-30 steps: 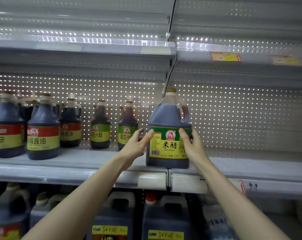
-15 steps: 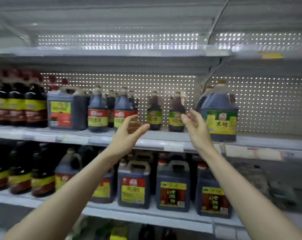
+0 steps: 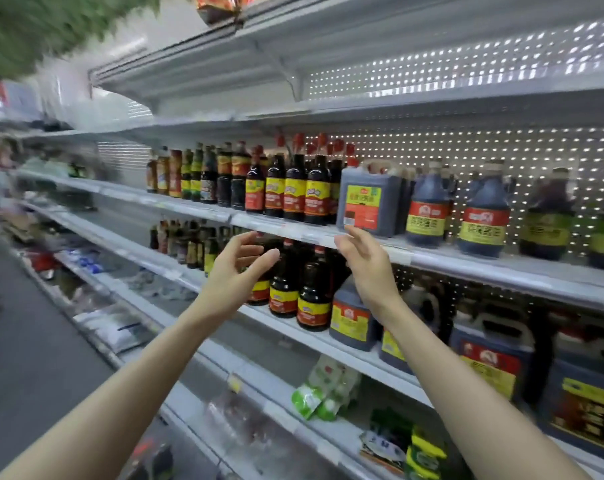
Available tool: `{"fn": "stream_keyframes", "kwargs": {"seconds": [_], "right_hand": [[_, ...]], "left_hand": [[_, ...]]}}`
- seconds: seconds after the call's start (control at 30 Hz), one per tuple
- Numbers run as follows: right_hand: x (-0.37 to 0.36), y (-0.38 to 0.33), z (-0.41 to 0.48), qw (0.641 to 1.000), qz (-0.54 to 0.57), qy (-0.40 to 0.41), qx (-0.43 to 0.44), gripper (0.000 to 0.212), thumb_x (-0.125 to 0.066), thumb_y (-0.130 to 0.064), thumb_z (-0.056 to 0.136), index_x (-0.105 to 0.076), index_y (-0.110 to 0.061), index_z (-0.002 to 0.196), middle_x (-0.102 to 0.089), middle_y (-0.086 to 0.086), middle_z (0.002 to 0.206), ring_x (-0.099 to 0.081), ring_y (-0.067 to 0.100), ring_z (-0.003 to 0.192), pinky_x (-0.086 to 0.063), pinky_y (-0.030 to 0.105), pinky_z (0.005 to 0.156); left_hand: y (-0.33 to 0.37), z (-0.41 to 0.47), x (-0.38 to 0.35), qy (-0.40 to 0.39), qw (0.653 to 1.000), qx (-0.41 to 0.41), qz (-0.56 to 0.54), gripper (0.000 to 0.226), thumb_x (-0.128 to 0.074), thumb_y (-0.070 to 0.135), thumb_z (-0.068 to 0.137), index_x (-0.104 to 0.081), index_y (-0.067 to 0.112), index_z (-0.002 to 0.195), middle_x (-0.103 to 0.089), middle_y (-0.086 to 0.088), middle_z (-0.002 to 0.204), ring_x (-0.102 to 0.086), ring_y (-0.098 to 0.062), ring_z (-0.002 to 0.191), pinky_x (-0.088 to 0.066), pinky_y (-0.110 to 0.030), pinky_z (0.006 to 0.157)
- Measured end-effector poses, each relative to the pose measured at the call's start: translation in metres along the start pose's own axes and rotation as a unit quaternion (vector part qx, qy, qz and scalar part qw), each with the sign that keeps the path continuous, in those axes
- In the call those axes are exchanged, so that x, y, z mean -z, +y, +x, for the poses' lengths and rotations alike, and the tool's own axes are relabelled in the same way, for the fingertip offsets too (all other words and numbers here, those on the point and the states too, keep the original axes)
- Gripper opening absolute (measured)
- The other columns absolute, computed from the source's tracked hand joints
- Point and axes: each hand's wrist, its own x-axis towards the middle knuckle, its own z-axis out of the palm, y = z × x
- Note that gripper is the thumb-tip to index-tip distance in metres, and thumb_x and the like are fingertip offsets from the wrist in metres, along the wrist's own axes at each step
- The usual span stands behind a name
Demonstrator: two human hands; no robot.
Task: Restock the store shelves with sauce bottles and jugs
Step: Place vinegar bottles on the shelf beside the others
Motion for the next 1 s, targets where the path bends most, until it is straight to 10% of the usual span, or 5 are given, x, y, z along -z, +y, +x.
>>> {"fn": "stream_keyframes", "kwargs": {"seconds": [0.77,1.0], "right_hand": [[-0.46,0.12,0.234,0.988,0.097,-0.117,-0.02,0.044,-0.056,-0.038,0.095,-0.054,-0.016,0.132,-0.062,0.0,0.121,-0.059,0.013,0.109,-0.046,0.019,0.078],[-0.552,0.192,0.282,0.99,0.073,-0.102,-0.06,0.036,-0.055,-0.029,0.096,-0.052,-0.015,0.13,-0.062,-0.022,0.094,-0.061,-0.012,0.081,-0.05,0.009,0.071]], "left_hand": [[-0.244,0.218,0.339,0.122,0.986,0.075,0.09,0.04,-0.059,0.039,0.089,-0.045,0.03,0.125,-0.059,0.012,0.109,-0.059,-0.001,0.099,-0.047,-0.013,0.07],[-0.362,0.296,0.395,0.075,0.99,0.107,0.056,0.048,-0.06,0.04,0.088,-0.045,0.027,0.131,-0.06,0.008,0.111,-0.059,0.0,0.099,-0.046,-0.016,0.075]]}}
